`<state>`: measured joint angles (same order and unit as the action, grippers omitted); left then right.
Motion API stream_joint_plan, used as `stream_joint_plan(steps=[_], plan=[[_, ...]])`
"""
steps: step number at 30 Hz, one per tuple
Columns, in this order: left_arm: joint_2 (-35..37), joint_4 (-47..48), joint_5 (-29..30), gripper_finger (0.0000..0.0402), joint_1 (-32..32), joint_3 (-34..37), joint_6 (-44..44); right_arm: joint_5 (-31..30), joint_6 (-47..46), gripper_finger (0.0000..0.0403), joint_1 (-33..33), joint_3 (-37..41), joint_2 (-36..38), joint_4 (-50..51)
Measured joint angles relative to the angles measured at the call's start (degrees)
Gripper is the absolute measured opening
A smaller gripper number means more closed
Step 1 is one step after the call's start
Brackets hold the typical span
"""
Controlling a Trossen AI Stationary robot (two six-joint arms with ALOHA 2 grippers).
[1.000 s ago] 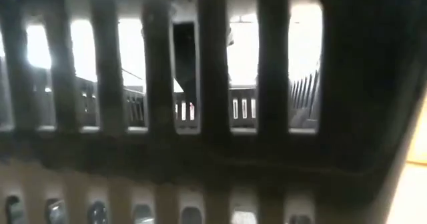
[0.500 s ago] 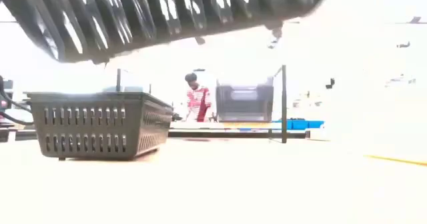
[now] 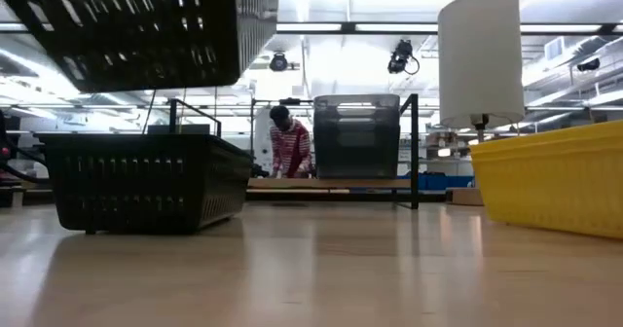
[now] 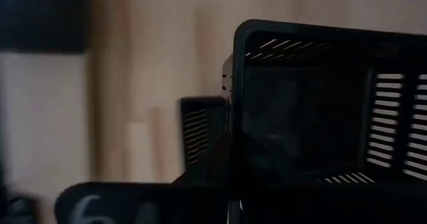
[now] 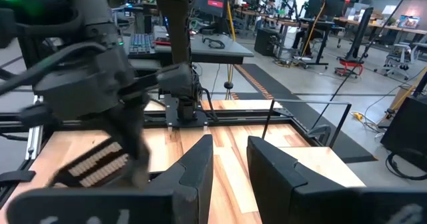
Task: Stack baskets on shelf by color
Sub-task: Stack the bottom black bin on top of the other stacked black bins
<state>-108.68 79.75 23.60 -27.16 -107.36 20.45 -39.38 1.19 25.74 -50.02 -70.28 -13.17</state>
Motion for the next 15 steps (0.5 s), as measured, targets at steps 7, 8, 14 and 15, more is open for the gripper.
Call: stream_joint_plan(steps=[7, 8, 14, 15], plan=[[0.04, 5.64, 3.47, 0.0015, 1.26, -0.02, -0.08, 0.00, -0.04, 0.0098, 0.00, 0.00, 0.00, 0.00], [0.04, 6.19, 3.92, 0.0015, 1.60, 0.01, -0.09, 0.00, -0.04, 0.0098, 0.00, 0.00, 0.00, 0.00], [0.04, 8.12, 5.35, 0.0015, 3.43, -0.01, -0.13, 0.00, -0.07, 0.0098, 0.00, 0.00, 0.00, 0.00], [0.04, 7.99, 5.35, 0.0015, 3.61, -0.02, -0.15, 0.00, -0.05, 0.0098, 0.00, 0.00, 0.00, 0.00]])
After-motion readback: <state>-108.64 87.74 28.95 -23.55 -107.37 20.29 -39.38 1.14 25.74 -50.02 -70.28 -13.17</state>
